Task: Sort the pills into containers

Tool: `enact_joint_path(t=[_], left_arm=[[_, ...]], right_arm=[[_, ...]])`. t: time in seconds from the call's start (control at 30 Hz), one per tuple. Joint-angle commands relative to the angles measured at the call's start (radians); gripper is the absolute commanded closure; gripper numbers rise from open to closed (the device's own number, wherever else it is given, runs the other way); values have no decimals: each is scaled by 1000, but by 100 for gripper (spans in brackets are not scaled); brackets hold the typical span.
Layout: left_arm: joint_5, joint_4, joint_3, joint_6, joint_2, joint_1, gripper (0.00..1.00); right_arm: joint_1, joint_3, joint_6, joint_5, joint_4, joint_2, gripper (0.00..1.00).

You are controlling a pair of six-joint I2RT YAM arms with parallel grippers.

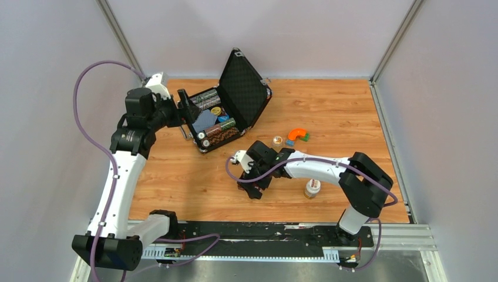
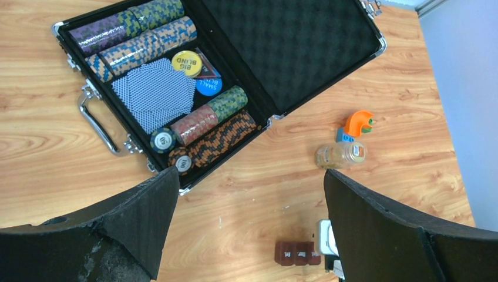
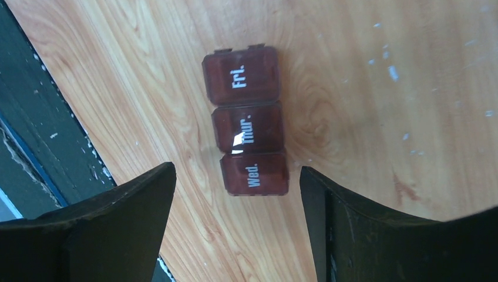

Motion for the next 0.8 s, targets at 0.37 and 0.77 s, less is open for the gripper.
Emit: enact_joint_path(t=[0.37,0.77], left_arm=[[-35,2,-64,-17,-58,0,0],[-26,20,-159,-72,-93,0,0]], right_arm=[[54,-6,7,159,68,57,31],[62,-9,89,269,106,24,64]])
